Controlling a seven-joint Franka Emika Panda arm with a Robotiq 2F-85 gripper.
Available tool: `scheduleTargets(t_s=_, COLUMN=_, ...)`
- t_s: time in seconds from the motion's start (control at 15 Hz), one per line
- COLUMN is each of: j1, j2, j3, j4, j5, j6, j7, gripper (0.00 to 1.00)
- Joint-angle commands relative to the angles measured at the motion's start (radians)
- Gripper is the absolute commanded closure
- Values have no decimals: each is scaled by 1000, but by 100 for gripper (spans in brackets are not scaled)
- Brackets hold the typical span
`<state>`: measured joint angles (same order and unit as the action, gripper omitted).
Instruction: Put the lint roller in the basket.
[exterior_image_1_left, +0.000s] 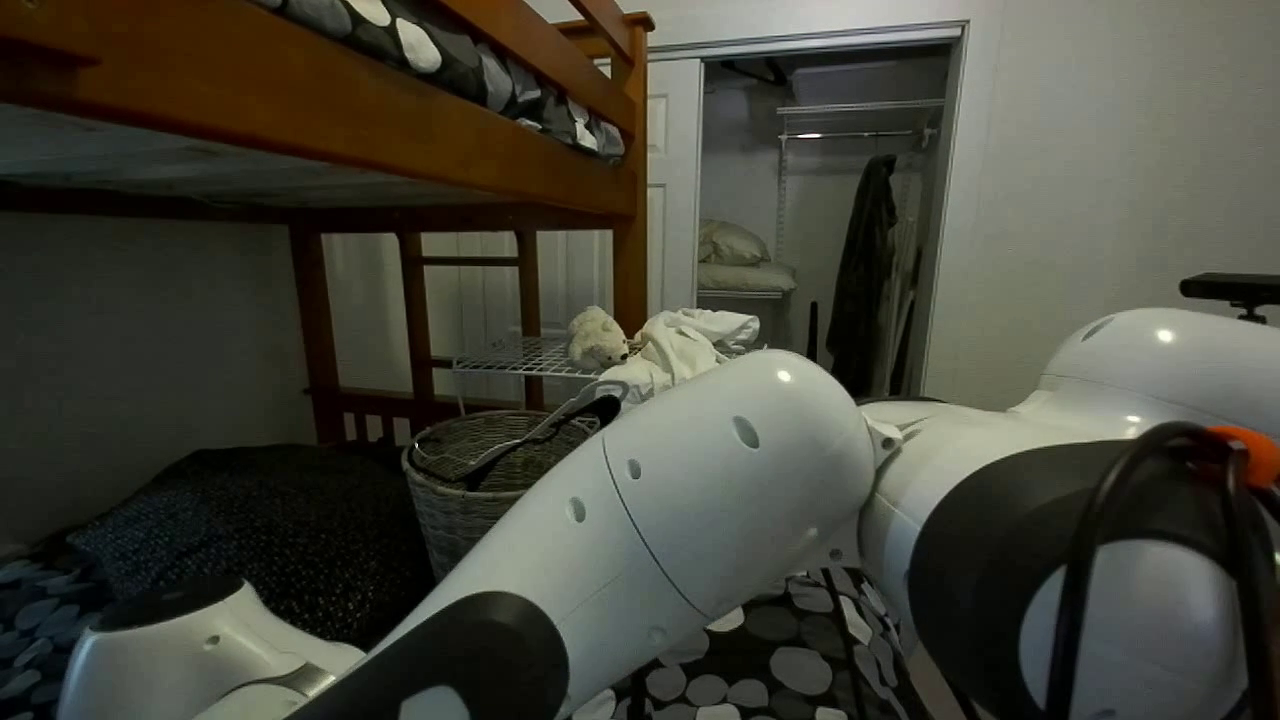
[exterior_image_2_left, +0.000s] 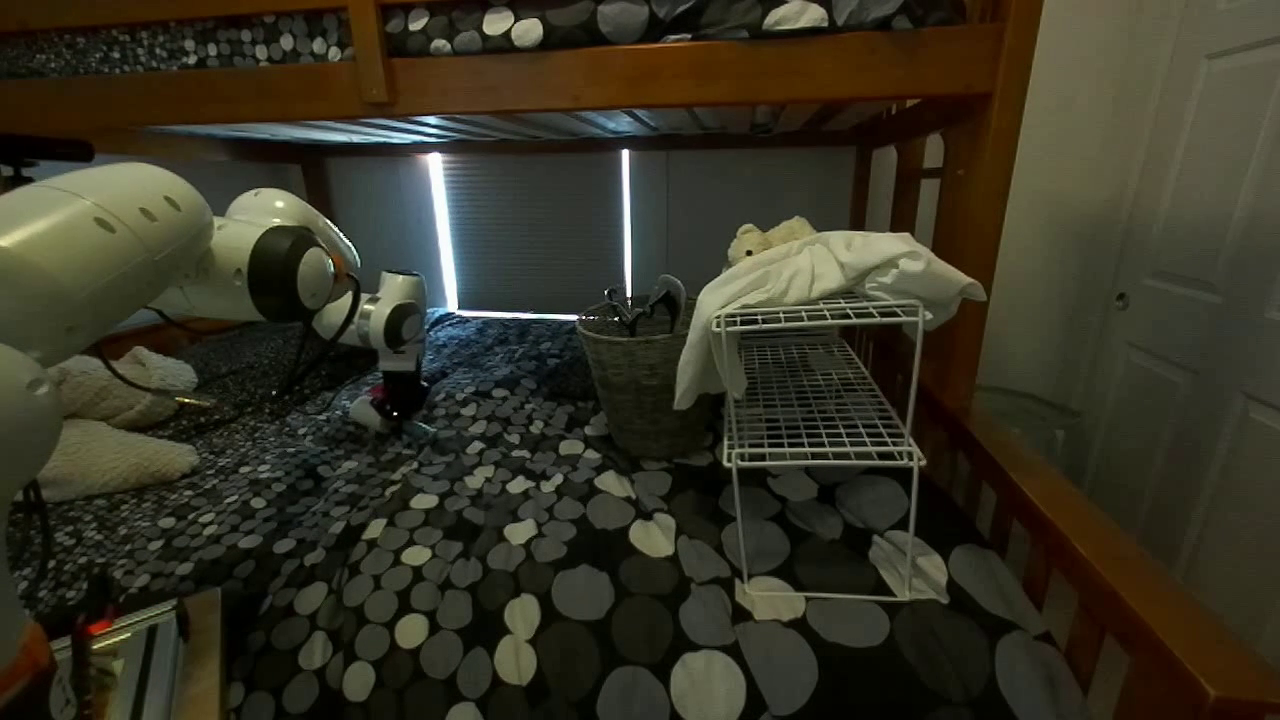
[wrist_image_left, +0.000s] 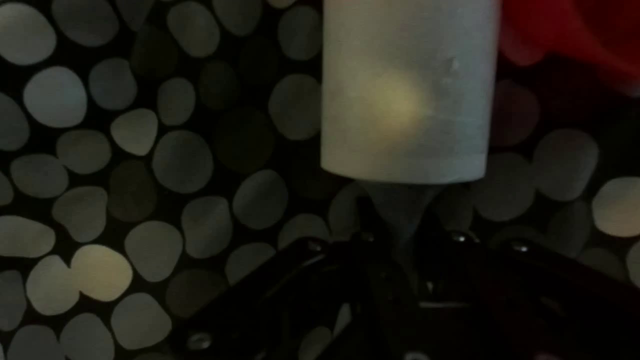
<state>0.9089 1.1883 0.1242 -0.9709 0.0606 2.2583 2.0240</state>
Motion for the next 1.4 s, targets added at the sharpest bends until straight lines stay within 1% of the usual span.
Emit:
scheduleTargets(t_s=0.0, j1=-22, j2=-67, j3=9, j4=-30, j5=22, j6=70, j7=13, gripper=95)
scheduleTargets(t_s=0.27, j1=-55, j2=-164, j3=25, j4=-122, j5=56, j6=219, j7=13, gripper=95)
scheduleTargets(t_s=0.47, j1=-74, j2=-245, j3=59, j4=-208, j5=76, j6=249, j7=-35, gripper=95)
scheduleTargets(t_s=0.53, j1=-74, j2=-270, j3=61, j4=-239, j5=71, j6=250, j7=-35, gripper=95)
scheduleTargets(t_s=0.6, j1=-67, j2=-296, j3=44, j4=-276, j5=61, j6=249, j7=-3, gripper=95)
scheduleTargets(t_s=0.67, j1=-57, j2=-326, j3=16, j4=-320, j5=52, j6=251, j7=43, gripper=95)
scheduleTargets(t_s=0.73, j1=-40, j2=-359, j3=-29, j4=-373, j5=41, j6=262, j7=123, gripper=95)
scheduleTargets(t_s=0.93, j1=16, j2=-434, j3=-141, j4=-503, j5=-19, j6=269, j7=263, gripper=95)
scheduleTargets(t_s=1.2, j1=119, j2=-540, j3=-288, j4=-684, j5=-88, j6=278, j7=487, gripper=95)
scheduleTargets(t_s=1.33, j1=186, j2=-603, j3=-367, j4=-775, j5=-139, j6=274, j7=612, gripper=95)
